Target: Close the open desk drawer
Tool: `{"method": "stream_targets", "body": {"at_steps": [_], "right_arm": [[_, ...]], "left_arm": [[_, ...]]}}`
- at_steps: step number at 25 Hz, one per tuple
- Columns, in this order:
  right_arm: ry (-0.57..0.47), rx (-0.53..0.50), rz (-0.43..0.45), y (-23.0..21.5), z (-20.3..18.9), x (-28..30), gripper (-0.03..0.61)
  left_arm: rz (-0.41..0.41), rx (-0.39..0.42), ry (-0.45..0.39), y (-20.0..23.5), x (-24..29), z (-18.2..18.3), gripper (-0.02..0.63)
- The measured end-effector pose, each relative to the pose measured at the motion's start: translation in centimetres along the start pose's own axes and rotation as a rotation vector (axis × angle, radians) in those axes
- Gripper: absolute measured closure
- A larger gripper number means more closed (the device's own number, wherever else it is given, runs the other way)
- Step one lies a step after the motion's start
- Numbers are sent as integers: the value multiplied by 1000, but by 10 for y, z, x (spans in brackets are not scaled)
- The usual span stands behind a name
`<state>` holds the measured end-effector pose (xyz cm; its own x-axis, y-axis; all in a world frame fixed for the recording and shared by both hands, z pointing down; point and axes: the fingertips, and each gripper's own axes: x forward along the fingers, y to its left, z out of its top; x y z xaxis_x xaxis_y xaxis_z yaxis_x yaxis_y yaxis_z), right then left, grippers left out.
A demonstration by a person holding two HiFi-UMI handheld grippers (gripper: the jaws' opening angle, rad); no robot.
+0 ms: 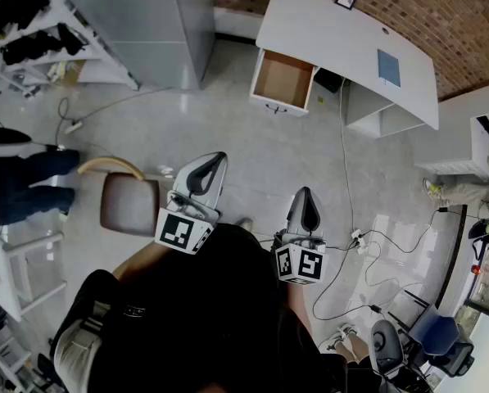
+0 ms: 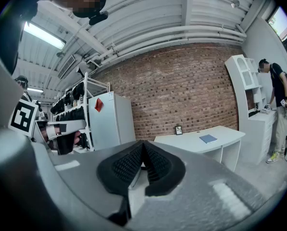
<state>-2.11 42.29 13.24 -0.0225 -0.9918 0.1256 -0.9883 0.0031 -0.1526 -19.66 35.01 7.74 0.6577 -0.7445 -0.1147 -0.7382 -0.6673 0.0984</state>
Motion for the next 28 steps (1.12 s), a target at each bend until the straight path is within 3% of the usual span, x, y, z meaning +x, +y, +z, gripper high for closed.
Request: {"method": "stream_targets", "body": {"at_steps": [13, 22, 23, 24, 26, 28], "right_arm": [[-27, 39, 13, 6, 3, -3, 577], [-47, 44, -23, 0, 3, 1, 571], [-48, 48, -26, 0, 2, 2, 540], [-45, 52, -25, 0, 2, 3, 456], [-41, 54, -24, 0, 1, 4, 428], [-37, 51, -22, 1, 2, 6, 428]], "left_arm": [[-4, 13, 34, 2, -5, -4, 595], [21, -22, 37, 11, -6, -5, 595], [26, -38, 35, 13, -6, -5, 600], [25, -52, 33, 16, -6, -6, 606], [11, -70, 33, 18, -4, -7, 436], [5, -62, 41, 20, -1, -7, 453]]}}
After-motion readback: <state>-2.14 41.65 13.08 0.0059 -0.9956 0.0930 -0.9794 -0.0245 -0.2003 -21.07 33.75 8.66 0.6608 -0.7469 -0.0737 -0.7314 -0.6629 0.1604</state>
